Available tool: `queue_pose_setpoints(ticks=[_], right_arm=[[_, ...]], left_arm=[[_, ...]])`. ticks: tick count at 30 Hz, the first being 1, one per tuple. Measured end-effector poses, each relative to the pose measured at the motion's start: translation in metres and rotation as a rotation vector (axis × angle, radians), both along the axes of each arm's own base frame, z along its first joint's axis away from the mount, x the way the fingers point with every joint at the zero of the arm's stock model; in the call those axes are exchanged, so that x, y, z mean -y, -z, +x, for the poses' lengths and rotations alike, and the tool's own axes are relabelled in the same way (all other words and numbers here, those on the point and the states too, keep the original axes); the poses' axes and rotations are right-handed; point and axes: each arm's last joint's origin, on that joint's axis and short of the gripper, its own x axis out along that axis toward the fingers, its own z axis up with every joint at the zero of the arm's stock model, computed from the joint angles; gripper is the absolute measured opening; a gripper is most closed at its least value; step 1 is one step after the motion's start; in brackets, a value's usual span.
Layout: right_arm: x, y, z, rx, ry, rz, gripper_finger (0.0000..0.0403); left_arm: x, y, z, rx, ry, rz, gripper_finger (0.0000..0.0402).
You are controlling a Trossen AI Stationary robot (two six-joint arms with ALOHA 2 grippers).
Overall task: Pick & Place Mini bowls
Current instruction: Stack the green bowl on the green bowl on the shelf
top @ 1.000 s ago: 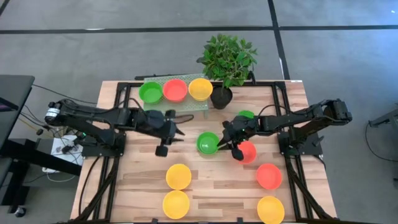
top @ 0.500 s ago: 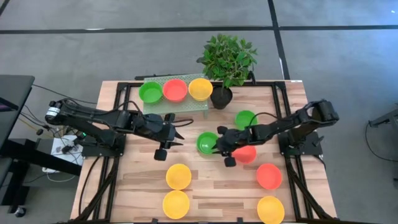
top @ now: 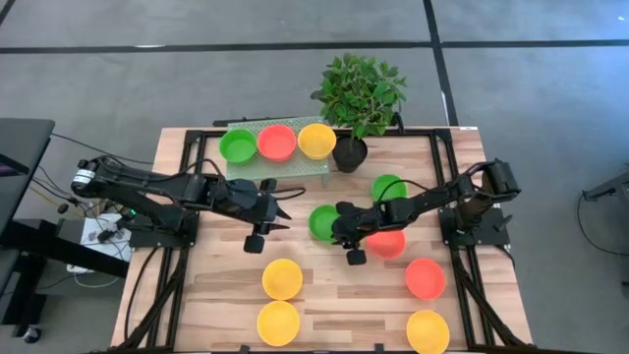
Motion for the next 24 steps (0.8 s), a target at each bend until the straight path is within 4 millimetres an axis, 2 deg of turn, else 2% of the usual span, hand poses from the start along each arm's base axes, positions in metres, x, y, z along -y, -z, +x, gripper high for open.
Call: queue_pose_setpoints(ticks=[20, 24], right_arm=[[0.0031, 0.0014, -0.0042, -0.046, 0.022, -0.037, 0.0085], [0.0045, 0.0033, -0.0064, -0.073, 0.053, -0.070, 0.0068]], left_arm=[[0.0000, -0.0001, 0.0000, 0.001, 0.000, 0.000, 0.0106], [0.0000, -0.0001, 0.0000, 0.001, 0.000, 0.000, 0.0106]])
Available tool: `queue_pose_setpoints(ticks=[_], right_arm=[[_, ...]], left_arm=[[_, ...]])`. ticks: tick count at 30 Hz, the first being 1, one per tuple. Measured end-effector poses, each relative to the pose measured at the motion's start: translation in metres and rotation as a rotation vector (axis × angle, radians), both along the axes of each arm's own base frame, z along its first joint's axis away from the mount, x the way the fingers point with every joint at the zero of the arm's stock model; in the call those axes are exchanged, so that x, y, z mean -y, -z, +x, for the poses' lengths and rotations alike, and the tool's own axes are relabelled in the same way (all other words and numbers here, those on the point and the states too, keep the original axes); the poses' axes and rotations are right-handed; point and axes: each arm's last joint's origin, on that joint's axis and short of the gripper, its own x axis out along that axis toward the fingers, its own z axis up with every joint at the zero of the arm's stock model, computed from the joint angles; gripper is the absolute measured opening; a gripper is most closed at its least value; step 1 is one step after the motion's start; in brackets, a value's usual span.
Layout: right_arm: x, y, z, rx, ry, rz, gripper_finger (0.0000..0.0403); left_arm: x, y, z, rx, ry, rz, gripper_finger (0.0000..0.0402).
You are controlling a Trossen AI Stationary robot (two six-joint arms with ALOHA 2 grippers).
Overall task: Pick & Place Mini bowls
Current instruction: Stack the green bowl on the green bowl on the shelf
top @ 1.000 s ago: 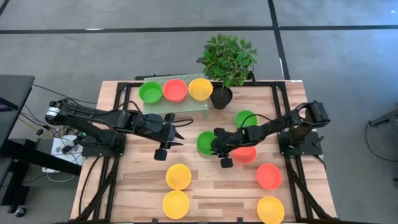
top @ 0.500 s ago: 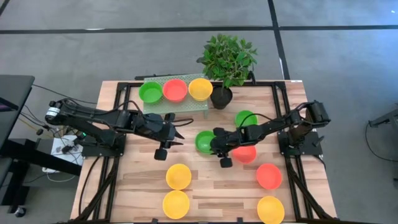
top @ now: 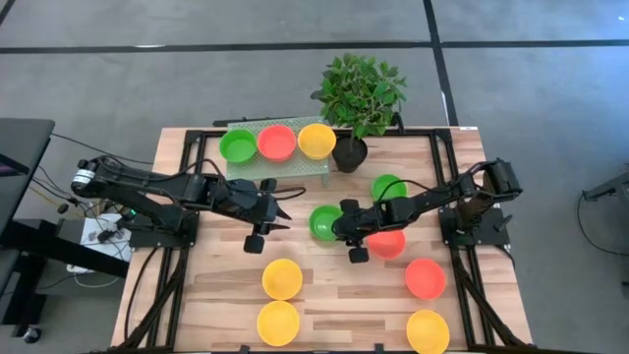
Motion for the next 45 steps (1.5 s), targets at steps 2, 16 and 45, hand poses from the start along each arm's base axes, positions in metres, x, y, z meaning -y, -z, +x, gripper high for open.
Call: queue_pose_setpoints(ticks=[2, 16, 45], right_arm=[[0.000, 0.000, 0.000, 0.000, 0.000, 0.000, 0.0050], [-0.001, -0.012, 0.012, 0.170, 0.016, 0.040, 0.0005], [-0.004, -0.016, 0.015, 0.230, 0.003, 0.047, 0.0003]], left_arm=[[0.000, 0.000, 0.000, 0.000, 0.000, 0.000, 0.0106], [0.009, 0.025, 0.026, -0.066, -0.021, -0.036, 0.0106], [-0.001, 0.120, 0.095, -0.181, -0.018, 0.067, 0.0106]])
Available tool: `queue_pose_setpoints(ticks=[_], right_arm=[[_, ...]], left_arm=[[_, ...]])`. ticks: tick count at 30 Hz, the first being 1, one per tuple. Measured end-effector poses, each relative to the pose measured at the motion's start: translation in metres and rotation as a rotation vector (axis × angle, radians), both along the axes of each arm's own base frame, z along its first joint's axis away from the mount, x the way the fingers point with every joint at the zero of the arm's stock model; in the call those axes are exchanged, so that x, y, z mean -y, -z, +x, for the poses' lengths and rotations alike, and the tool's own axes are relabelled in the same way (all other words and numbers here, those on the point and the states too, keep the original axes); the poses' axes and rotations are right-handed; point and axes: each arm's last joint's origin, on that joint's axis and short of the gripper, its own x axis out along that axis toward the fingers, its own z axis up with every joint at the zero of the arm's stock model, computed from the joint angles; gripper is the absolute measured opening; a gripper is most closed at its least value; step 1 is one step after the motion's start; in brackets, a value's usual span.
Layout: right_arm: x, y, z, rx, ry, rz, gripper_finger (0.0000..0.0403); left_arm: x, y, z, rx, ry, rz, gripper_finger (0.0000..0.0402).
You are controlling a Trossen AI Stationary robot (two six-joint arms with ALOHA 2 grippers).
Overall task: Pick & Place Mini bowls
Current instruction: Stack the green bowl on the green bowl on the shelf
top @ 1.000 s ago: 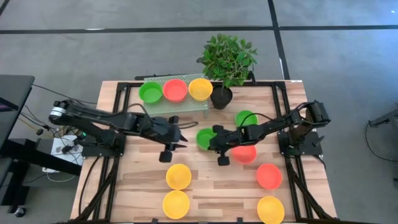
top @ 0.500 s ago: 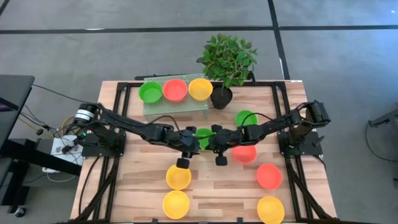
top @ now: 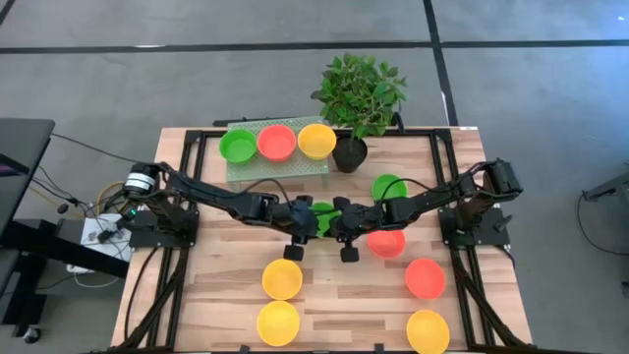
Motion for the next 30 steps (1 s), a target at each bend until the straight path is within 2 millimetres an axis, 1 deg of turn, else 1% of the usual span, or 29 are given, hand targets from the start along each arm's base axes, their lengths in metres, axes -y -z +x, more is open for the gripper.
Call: queue_pose_setpoints(ticks=[6, 9, 12, 16, 17, 22, 26, 30], right_arm=[[0.000, -0.001, 0.001, 0.011, -0.011, -0.013, 0.0003], [0.000, -0.001, 0.001, 0.015, -0.013, -0.013, 0.0003], [0.000, -0.001, 0.001, 0.020, -0.017, -0.018, 0.0006], [0.000, -0.002, 0.001, 0.027, -0.021, -0.022, 0.0013], [0.000, -0.002, 0.001, 0.030, -0.029, -0.033, 0.0016], [0.000, -0.003, 0.003, 0.048, -0.040, -0.049, 0.0039], [-0.001, -0.004, 0.003, 0.059, -0.046, -0.044, 0.0059], [-0.001, -0.004, 0.003, 0.059, -0.042, -0.049, 0.0067]], left_arm=[[0.000, 0.008, 0.001, -0.033, 0.000, 0.005, 0.0105], [0.000, 0.008, 0.001, -0.036, 0.007, 0.012, 0.0093], [0.000, 0.008, 0.001, -0.035, 0.034, 0.038, 0.0066], [0.001, 0.008, 0.001, -0.037, 0.042, 0.039, 0.0014], [0.001, 0.008, 0.001, -0.037, 0.042, 0.039, 0.0010], [0.006, 0.009, 0.000, -0.037, 0.048, 0.040, 0.0010], [0.018, 0.010, -0.004, -0.063, 0.043, 0.016, 0.0009], [0.031, 0.014, -0.011, -0.121, 0.035, -0.034, 0.0008]])
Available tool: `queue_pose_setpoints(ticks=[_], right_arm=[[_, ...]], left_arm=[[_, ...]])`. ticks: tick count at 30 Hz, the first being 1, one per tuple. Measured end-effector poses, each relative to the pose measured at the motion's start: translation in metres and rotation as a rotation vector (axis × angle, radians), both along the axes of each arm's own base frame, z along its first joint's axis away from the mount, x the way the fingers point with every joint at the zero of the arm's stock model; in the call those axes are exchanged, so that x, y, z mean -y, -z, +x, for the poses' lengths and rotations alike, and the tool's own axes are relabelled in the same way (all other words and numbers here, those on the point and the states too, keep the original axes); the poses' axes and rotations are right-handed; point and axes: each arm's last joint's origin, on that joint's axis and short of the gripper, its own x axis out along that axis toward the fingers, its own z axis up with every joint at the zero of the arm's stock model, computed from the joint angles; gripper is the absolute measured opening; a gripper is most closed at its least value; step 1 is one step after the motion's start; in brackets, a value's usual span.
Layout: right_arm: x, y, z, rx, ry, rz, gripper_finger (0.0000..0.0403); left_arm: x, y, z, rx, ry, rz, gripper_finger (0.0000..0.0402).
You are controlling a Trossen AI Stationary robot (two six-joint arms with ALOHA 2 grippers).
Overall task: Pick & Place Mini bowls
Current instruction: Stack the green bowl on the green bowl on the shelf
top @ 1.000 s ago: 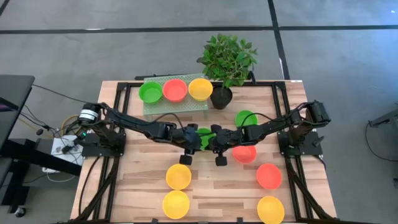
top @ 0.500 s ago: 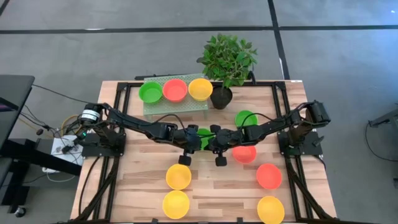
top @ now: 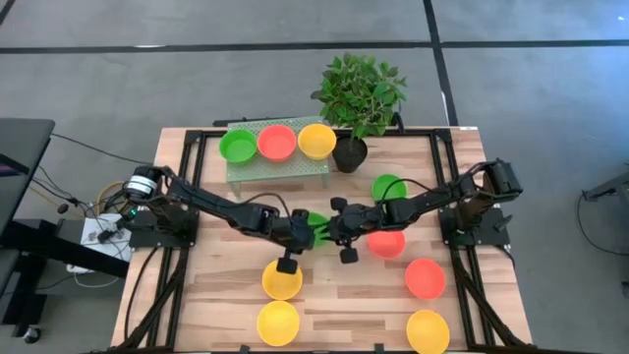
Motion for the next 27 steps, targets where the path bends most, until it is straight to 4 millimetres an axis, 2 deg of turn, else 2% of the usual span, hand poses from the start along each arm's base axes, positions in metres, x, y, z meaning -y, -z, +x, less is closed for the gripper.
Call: queue_pose_setpoints(ticks=[4, 9, 13, 20, 24, 27], right_arm=[[0.000, 0.000, 0.000, 0.000, 0.001, -0.001, 0.0067], [0.000, 0.000, 0.000, 0.000, 0.001, 0.000, 0.0068], [0.001, 0.000, 0.000, -0.002, 0.006, 0.000, 0.0068], [0.001, 0.000, 0.000, -0.007, 0.004, 0.000, 0.0068], [0.001, 0.000, 0.000, -0.004, 0.003, 0.001, 0.0068], [0.001, 0.000, 0.000, -0.002, 0.003, 0.001, 0.0068]], left_arm=[[0.006, 0.004, -0.010, -0.081, -0.050, 0.052, 0.0010], [0.008, -0.015, -0.026, -0.071, -0.125, 0.149, 0.0008], [0.007, -0.054, -0.049, 0.002, -0.173, 0.104, 0.0011], [-0.007, -0.123, -0.109, 0.209, -0.310, 0.165, 0.0008], [-0.027, -0.149, -0.143, 0.292, -0.414, 0.225, 0.0010], [-0.047, -0.159, -0.166, 0.299, -0.499, 0.258, 0.0008]])
